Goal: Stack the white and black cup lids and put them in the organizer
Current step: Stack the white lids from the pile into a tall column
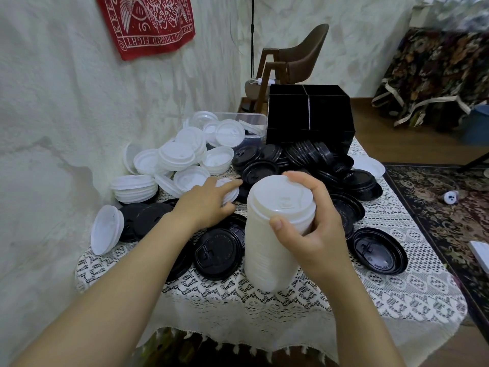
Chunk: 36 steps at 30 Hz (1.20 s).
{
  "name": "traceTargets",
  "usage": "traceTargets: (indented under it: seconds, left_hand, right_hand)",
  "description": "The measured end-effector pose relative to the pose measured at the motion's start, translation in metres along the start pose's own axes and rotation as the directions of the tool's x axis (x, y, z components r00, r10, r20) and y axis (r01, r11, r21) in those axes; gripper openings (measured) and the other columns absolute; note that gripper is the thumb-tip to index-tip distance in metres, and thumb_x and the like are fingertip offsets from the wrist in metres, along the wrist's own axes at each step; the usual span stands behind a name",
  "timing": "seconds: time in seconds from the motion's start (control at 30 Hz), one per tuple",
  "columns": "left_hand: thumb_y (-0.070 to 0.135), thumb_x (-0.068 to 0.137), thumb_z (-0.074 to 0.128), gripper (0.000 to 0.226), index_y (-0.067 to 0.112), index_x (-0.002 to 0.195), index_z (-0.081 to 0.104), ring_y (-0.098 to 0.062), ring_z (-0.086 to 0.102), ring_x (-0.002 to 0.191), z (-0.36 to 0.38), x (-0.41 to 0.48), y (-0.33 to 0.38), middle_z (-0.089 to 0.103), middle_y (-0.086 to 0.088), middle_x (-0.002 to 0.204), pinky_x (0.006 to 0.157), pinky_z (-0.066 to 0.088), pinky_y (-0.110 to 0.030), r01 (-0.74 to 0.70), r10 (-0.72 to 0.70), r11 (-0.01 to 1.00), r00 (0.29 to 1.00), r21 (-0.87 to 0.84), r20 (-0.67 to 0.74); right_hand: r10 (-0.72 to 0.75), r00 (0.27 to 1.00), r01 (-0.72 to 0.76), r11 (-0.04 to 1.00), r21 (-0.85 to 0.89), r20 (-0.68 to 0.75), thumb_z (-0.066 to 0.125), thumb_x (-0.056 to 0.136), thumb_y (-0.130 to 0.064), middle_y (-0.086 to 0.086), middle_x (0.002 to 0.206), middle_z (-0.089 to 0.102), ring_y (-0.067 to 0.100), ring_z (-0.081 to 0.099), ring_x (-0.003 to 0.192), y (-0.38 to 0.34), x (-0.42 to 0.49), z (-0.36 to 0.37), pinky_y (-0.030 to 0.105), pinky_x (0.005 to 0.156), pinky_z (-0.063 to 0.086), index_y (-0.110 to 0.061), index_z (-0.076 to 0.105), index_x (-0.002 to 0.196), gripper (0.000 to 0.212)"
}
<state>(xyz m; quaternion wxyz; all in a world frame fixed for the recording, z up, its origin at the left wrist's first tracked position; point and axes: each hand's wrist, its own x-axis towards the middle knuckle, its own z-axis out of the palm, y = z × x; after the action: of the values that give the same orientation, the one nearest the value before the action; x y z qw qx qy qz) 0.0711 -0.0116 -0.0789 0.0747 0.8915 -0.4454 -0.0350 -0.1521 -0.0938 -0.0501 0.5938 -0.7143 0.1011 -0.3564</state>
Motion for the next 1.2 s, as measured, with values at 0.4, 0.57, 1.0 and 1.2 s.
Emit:
traceTargets:
  seconds: [0.4,0.57,1.0,1.2]
  left_hand:
    - [0.04,0.095,0.049,0.033,0.045,0.122,0.032,-0.034,0.058,0.09,-0.004,0.008,-0.003,0.05,-0.005,0.097,0.076,0.05,-0.043,-0.071,0.07,0.997,0.997,0.028,0.038]
    - [0.06,0.084,0.041,0.042,0.047,0.124,0.039,-0.03,0.055,0.107,-0.008,0.002,0.0,0.05,-0.003,0.119,0.092,0.047,-0.047,-0.06,0.065,0.993,0.997,-0.103,0.052]
    - [0.036,0.08,0.07,0.051,0.034,0.127,0.052,-0.008,0.047,0.115,-0.041,-0.027,0.024,0.054,0.01,0.128,0.091,0.033,-0.023,-0.127,-0.054,0.88,0.931,-0.458,-0.362]
    - [0.044,0.071,0.067,0.044,0.053,0.113,0.054,0.004,0.05,0.115,-0.065,-0.048,0.047,0.057,0.026,0.121,0.096,0.039,-0.013,-0.327,-0.034,0.605,0.9,-0.726,-0.434]
  right_hand:
    - [-0.005,1.0,0.005,1.0,-0.009,0.005,0.069,0.061,-0.049,-0.031,0.113,0.057,0.0,0.059,0.103,0.0,0.0,0.001,0.016,0.079,0.049,-0.036,0.051,0.12,0.063]
    - [-0.004,1.0,0.004,1.0,0.0,0.007,0.069,0.061,-0.048,-0.032,0.111,0.057,-0.002,0.059,0.101,-0.001,0.0,0.001,0.014,0.077,0.049,-0.036,0.051,0.119,0.062]
    - [-0.005,1.0,0.005,1.0,0.008,0.009,0.07,0.06,-0.048,-0.032,0.109,0.058,-0.003,0.059,0.099,-0.002,0.0,-0.001,0.014,0.075,0.049,-0.036,0.052,0.119,0.062]
    - [0.006,1.0,-0.008,0.999,0.05,0.029,0.075,0.061,-0.047,-0.02,0.114,0.061,0.003,0.061,0.104,-0.003,-0.001,-0.004,0.016,0.078,0.05,-0.033,0.054,0.121,0.065]
